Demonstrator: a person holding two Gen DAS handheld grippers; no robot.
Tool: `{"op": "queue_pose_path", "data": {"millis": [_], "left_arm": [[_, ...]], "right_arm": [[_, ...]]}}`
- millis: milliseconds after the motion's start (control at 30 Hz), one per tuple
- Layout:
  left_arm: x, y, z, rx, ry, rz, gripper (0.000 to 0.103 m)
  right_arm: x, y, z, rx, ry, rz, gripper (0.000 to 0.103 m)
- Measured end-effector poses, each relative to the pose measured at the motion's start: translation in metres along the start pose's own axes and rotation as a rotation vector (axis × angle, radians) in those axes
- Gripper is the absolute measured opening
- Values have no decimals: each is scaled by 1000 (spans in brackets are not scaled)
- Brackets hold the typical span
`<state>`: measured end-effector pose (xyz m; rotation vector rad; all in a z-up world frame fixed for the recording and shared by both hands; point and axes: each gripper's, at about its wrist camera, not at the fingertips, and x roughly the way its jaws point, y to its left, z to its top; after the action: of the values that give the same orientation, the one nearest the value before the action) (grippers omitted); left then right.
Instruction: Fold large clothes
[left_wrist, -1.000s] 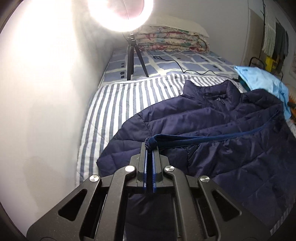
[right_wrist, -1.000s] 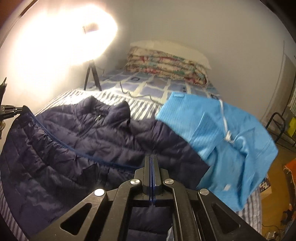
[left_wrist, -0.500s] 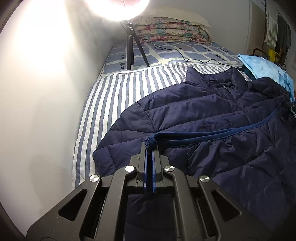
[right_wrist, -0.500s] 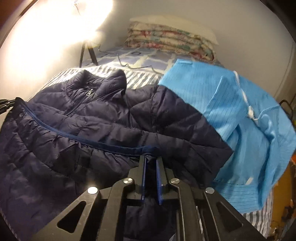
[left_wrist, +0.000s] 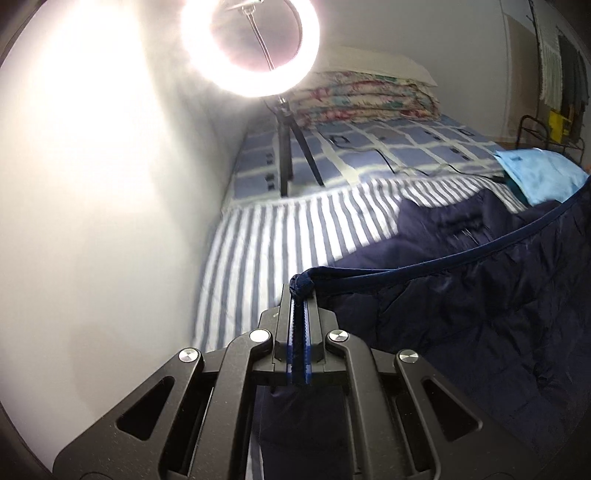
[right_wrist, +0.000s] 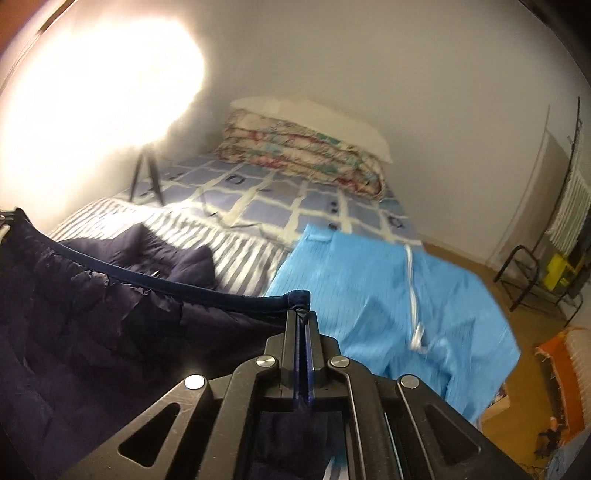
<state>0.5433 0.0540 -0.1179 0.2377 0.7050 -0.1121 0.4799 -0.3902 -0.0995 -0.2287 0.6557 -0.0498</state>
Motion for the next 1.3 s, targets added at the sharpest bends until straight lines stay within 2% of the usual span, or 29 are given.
{"op": "queue_pose_path", "data": {"millis": [167,467,633,733,767,800,867,900,967,1100,1233,1300], "left_arm": [[47,-5,22,12,9,51,2],[132,-24,10,25,73,99,2],[155,-30,2,12,88,121,2],[161,-30,2,11,117,122,8],[160,-28,3,7,127,126,10],[159,-28,6,2,125,131,21],[144,-18,12,-52,108,144,40],[138,-13,15,-79,101,140,41],[117,-3,20,-129,84,121,41],[55,-8,25,-125,27,53,41],[-12,-48,11,-56,-3,-79,41],[-33,-72,-1,-10,6,-122,41]], "right_arm": [[42,5,15,-7,21,-65,0],[108,7,1,-29,104,-157,0],[129,10,-8,-54,142,-185,0],[136,11,-10,-56,161,-168,0],[137,10,-10,-50,170,-157,1],[132,8,-8,-34,164,-143,6],[123,3,-5,-5,152,-119,37],[115,0,-3,11,139,-105,40],[98,-6,0,40,117,-63,40],[48,-12,3,79,74,1,40],[-20,-13,-5,166,25,131,40],[-55,-9,-12,190,-1,184,40]]}}
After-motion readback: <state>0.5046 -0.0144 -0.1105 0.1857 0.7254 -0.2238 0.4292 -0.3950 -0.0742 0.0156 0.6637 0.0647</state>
